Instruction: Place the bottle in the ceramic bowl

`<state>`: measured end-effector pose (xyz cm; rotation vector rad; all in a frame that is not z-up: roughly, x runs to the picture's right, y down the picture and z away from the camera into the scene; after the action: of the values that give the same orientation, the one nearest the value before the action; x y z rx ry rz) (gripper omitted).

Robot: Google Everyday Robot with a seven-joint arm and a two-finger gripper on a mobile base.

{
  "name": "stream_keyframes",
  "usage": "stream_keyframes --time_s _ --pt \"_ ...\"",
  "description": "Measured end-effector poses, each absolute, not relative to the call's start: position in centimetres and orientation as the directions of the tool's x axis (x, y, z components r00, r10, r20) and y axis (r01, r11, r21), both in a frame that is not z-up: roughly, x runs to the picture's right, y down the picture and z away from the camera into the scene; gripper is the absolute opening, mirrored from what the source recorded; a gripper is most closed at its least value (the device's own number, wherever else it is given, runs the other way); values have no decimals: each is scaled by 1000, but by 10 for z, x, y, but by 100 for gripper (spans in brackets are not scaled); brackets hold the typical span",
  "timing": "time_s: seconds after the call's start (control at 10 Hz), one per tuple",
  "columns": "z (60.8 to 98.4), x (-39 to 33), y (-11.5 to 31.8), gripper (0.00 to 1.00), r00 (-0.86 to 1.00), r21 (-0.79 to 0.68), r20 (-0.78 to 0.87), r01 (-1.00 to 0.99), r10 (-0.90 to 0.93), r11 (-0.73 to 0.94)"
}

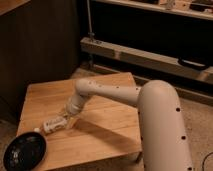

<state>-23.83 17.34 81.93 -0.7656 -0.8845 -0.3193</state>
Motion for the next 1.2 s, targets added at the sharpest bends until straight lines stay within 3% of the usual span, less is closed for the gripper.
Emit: stream_keyframes --time_s 0.2,0.3,0.6,0.7,0.9,1.2 --pt "822 -247 177 60 609 -478 790 542 68 691" --pt "823 -256 180 46 608 -488 790 547 79 680" --pt "824 -267 183 20 606 -513 790 567 96 645" --pt "823 -269 185 6 605 -526 789 578 104 624" --pt "819 -263 175 0 614 -539 781 567 117 623" --pt "808 -228 130 0 648 -563 745 486 158 668"
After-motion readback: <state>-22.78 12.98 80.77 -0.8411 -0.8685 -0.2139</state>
